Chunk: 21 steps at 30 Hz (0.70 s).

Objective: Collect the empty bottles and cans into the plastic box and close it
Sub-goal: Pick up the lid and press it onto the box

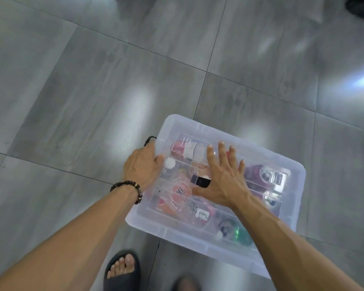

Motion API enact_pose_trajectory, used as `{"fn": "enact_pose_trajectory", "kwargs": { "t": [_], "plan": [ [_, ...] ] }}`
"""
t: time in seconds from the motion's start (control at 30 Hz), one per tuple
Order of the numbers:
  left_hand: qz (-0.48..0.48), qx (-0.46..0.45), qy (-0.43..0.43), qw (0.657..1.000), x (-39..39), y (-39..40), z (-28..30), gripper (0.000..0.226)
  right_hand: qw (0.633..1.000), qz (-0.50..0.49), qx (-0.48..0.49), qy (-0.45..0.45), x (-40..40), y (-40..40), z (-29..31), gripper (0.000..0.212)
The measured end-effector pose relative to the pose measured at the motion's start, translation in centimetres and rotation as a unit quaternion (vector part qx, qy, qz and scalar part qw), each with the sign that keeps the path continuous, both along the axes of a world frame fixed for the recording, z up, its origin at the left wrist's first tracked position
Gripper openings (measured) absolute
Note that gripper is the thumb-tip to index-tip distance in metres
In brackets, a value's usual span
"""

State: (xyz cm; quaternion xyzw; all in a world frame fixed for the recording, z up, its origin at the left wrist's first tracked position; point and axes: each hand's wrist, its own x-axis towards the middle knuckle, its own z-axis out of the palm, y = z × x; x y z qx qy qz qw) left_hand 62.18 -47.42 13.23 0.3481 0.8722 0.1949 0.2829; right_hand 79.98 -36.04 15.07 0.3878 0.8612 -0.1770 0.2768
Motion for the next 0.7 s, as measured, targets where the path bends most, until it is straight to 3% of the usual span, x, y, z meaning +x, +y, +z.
{"fn": "enact_pose_trajectory", "kwargs": {
  "t": [0.07, 0.2, 0.33, 0.43, 0.7],
  "plan": [
    [-0.024, 0.009, -0.008, 1.000, -0.3, -1.5, -1.0, 0.049, 1.000, 0.015, 0.008, -0.018, -0.3, -0.4, -0.3, 0.131],
    [0.002, 0.072, -0.184, 0.980, -0.8, -3.5, -1.3, 0.065, 0.999, 0.014, 0.017, -0.037, -0.9, -0.9, -0.2, 0.130],
    [0.112, -0.025, -0.255, 0.960, -1.3, -2.9, 0.2, 0.086, 0.998, 0.018, 0.026, -0.047, -1.4, -0.7, -0.6, 0.129],
    [0.120, -0.064, -0.278, 0.951, -2.1, -2.6, 0.2, 0.075, 0.998, 0.021, 0.024, -0.059, -1.6, -0.6, -0.6, 0.129],
    [0.071, -0.026, -0.194, 0.978, -1.5, -2.4, -0.4, 0.033, 0.997, 0.021, 0.021, -0.074, -1.7, -0.8, -1.1, 0.131]
  ]
}}
